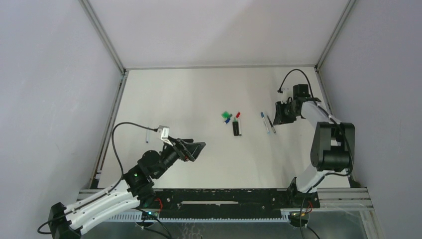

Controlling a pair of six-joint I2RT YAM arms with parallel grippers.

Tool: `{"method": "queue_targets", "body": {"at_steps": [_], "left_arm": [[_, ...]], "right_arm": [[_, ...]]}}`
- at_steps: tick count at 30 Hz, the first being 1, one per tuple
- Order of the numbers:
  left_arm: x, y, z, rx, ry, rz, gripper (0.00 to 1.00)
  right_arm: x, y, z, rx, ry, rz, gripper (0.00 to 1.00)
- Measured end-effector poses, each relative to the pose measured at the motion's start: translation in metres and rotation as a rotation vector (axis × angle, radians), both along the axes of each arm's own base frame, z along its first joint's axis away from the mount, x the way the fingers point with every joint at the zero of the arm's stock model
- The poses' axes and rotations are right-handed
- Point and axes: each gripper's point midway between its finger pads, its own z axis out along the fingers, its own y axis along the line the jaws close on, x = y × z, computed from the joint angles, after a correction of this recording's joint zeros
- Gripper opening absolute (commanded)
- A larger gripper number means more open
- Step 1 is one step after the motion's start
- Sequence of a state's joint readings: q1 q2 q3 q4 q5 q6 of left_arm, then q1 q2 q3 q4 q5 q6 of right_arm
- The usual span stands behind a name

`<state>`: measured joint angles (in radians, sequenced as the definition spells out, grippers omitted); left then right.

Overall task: Insert the pens into the pen caps
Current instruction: Place the pen at the center of the board, then pick up the pen from the center of the board.

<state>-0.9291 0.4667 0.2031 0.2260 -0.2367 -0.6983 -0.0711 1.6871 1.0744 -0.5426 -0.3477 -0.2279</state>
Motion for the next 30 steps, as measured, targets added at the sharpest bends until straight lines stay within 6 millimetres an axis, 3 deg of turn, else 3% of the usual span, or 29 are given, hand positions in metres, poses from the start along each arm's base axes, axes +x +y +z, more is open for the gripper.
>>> {"method": "queue_targets", "body": {"at_steps": [4,8,13,17,20,23,26,30], "left_arm": [[-0.001,-0.002,0.011,0.004,0.001,-0.011,0.91],[-0.001,0.000,0.015,0.044,0.005,-0.013,0.92],[0.002,0.002,0.032,0.100,-0.022,-0.004,0.92],[0.010,0.002,0.053,0.138,-0.052,0.015,0.93],[0.018,0.001,0.064,0.167,-0.067,0.028,0.93],[0.028,-0.002,0.075,0.217,-0.072,0.038,0.93],[0.040,-0.004,0.085,0.277,-0.073,0.045,0.93],[0.058,0.002,0.081,0.335,-0.058,0.075,0.93]], "right_arm": [[-0.002,0.007,0.046,0.051,-0.121,0.048,0.37],[-0.009,0.022,0.116,0.110,-0.329,0.134,0.40],[-0.034,0.048,0.197,0.195,-0.582,0.262,0.62],[-0.060,0.073,0.245,0.283,-0.737,0.380,0.68],[-0.075,0.089,0.265,0.353,-0.793,0.464,0.68],[-0.085,0.102,0.271,0.431,-0.790,0.540,0.69],[-0.085,0.111,0.264,0.493,-0.744,0.582,0.69],[-0.084,0.121,0.244,0.535,-0.675,0.615,0.69]]}}
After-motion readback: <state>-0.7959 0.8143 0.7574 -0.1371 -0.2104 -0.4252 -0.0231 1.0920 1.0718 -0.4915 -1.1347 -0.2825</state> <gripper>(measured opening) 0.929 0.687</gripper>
